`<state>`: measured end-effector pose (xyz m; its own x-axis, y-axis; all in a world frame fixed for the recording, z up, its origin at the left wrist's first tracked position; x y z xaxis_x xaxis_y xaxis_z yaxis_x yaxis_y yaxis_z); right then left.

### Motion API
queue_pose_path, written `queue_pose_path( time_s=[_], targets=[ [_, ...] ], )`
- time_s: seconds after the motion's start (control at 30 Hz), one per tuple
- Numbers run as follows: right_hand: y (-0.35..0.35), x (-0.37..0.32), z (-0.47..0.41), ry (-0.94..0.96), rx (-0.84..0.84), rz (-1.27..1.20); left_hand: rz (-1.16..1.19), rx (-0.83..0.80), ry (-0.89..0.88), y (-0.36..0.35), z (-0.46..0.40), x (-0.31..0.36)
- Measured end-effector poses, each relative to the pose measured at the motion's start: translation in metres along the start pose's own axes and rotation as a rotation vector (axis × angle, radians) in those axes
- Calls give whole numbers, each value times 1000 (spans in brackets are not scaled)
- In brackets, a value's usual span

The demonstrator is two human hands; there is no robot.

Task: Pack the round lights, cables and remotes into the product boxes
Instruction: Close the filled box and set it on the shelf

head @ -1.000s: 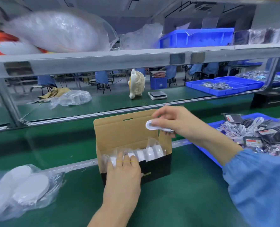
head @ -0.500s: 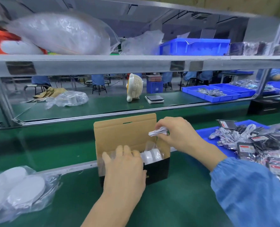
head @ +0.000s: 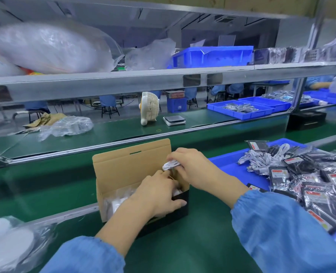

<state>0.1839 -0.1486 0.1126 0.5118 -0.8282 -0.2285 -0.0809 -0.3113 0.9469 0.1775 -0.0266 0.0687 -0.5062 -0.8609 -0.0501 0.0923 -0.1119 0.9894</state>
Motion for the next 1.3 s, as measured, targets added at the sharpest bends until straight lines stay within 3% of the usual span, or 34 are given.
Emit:
queue_pose_path(
  time_s=[0.1, 0.17, 0.23, 0.4, 0.5, 0.8, 0.87, 1.03, 1.3],
  targets=[
    [0, 3, 1, 8, 33, -27, 201, 20, -9, 10, 11, -3],
    [0, 6, 3, 24, 59, -55, 282, 118, -2, 27, 27, -18],
    [-1, 8, 4, 39, 91, -78, 205, 169, 76, 47, 46, -43],
    [-5, 2, 1, 50, 123, -90, -54, -206, 222, 60, 85, -77],
    [-6, 1, 1, 44, 118, -89, -88, -314, 245, 46, 87, -73],
    [-7, 5, 8, 45, 102, -98, -481, -197, 191, 38, 78, -62],
    [-6, 4, 8, 47, 101, -99, -423, -159, 168, 39, 82, -68],
    [-6, 2, 7, 44, 70, -96, -5, -112, 104, 41, 89, -85],
    [-12, 1, 7, 51, 34, -56, 199, 143, 188, 42, 87, -89]
  ],
)
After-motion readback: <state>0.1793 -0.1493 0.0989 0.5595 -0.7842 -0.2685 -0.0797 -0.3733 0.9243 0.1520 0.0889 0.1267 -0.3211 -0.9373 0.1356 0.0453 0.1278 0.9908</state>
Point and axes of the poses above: each hand's wrist, its own z-axis away from the middle knuckle, its own y-axis out of the back of the hand, x = y × z, the point moved 3 cm from there along -z, towards the middle knuckle, and after that the axes turned 10 degrees about -x, right-handed, at the moved point
